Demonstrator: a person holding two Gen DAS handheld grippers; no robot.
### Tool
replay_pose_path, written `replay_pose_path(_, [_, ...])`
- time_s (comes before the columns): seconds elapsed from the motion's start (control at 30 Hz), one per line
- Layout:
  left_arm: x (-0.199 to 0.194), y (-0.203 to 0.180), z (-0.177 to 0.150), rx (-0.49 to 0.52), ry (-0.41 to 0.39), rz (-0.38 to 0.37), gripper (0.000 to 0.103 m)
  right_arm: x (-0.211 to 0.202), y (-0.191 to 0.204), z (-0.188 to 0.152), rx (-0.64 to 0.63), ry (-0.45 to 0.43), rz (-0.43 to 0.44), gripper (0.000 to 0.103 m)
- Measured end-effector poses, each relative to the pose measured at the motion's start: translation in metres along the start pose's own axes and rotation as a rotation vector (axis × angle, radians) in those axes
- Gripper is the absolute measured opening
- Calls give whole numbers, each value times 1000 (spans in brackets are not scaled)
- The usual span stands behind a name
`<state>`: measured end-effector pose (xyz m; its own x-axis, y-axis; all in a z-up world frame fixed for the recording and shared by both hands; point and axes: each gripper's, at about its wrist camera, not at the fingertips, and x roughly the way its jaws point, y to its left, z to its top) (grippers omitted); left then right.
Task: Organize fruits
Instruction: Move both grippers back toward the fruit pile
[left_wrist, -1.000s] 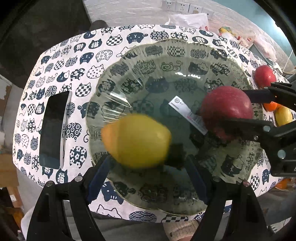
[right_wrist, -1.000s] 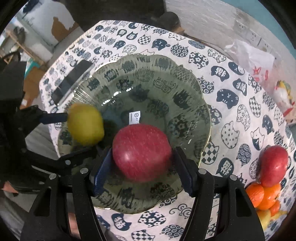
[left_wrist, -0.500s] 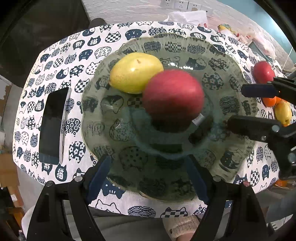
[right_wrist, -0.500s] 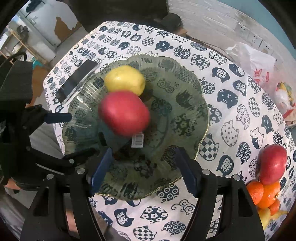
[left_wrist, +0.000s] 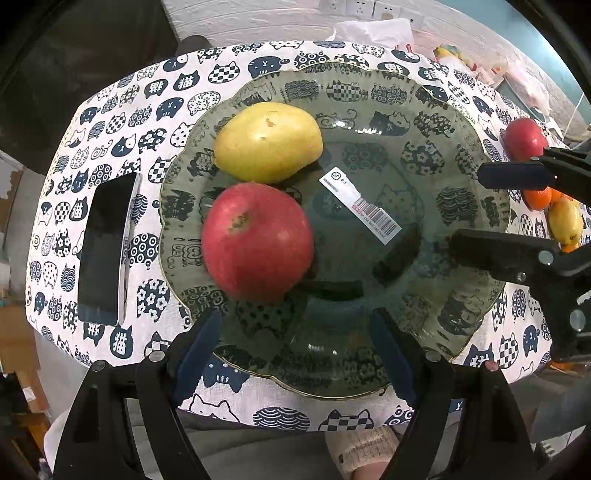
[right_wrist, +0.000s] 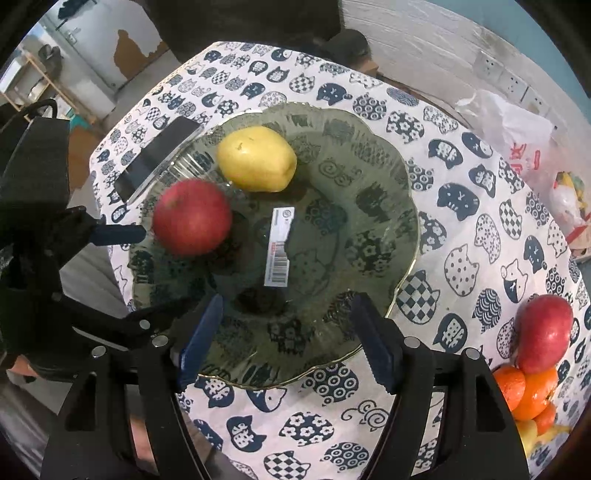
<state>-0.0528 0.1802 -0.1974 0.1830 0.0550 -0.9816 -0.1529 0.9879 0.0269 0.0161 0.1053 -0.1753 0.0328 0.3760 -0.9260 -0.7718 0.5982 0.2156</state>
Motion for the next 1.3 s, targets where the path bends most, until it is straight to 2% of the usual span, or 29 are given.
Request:
replay_pose_path(0.2, [-7, -3, 4, 3, -11, -5, 84, -9, -3, 1, 21, -25, 9, 74])
replay_pose_path(0.33, [-18, -11, 10, 3, -29, -11, 84, -33, -9, -1, 47, -82, 12, 74])
replay_pose_path(0.5, [-39, -34, 18, 44, -75, -16, 84, -62, -23, -11, 100, -105, -38, 74])
replay_pose_path(0.6, [-51, -51, 22, 81, -100, -10, 84, -79, -35, -22, 127, -118, -72, 75])
replay_pose_path(0.8, [-68, -91, 27, 142, -118, -48, 84, -108, -61, -48, 190, -118, -131, 75])
replay_pose_path(0.93, [-73, -117, 28, 188, -124, -52, 84, -128, -82, -69, 226, -119, -169, 78])
replay_pose_path(1.3, [-74, -181, 35, 290, -112, -67, 84, -150, -143, -125, 346, -92, -239, 78])
